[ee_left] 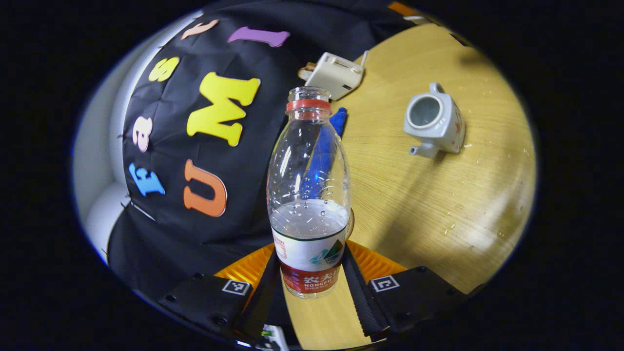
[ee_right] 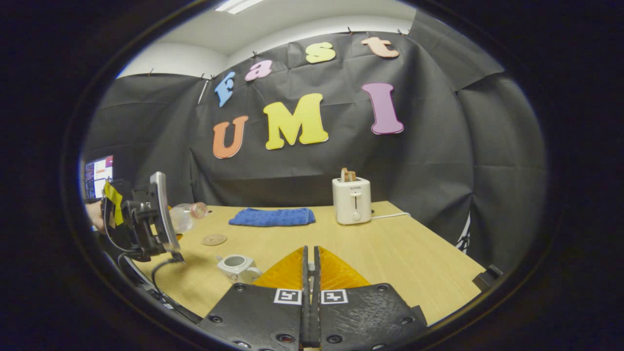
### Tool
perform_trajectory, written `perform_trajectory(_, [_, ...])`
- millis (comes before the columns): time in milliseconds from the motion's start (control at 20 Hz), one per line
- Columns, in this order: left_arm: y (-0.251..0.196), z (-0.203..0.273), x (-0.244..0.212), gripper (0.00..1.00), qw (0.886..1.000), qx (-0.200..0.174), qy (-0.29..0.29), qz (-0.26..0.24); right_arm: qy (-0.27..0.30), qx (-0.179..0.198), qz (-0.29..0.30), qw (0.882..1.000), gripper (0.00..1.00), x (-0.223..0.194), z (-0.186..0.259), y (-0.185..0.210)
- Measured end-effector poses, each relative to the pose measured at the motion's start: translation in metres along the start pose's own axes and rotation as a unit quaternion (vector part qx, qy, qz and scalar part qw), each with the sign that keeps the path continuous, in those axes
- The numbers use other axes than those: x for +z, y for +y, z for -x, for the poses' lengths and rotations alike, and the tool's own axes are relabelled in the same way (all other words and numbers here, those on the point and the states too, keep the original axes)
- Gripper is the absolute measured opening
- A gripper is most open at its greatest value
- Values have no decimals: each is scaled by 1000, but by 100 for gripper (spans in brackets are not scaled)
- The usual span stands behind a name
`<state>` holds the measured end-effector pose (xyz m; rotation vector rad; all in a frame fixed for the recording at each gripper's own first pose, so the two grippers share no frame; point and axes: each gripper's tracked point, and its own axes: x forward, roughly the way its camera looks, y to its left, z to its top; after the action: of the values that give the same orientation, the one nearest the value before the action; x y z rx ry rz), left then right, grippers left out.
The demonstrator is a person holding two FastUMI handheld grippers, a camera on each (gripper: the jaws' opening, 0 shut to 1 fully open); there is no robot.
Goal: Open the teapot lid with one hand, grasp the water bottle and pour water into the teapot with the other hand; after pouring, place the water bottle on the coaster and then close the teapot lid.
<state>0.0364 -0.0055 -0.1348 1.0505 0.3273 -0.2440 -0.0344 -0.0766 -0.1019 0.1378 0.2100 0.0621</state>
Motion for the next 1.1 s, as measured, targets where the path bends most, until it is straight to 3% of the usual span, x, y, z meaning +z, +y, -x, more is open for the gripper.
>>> perform_trajectory(100, [-10, 2, -9, 75, 995, -19, -3, 95, 0, 2, 0, 1000, 0, 3, -1, 4])
perform_trajectory(200, [-12, 5, -11, 75, 979, -29, -20, 203, -1, 4, 7, 1000, 0, 5, -2, 10])
perform_trajectory(350, [-12, 9, -7, 75, 930, -47, -47, 362, 1, 10, 11, 1000, 0, 5, -4, 22])
perform_trajectory(450, [-11, 3, -4, 75, 901, -53, -57, 426, 6, 18, 13, 1000, 0, 3, -7, 30])
perform_trajectory(850, [20, -42, -2, 75, 843, -44, -113, 524, 13, 16, 12, 1000, 0, 0, -8, 35])
perform_trajectory(1100, [31, -92, 4, 75, 825, -50, -116, 551, 7, 9, 17, 1000, 0, 1, -3, 34])
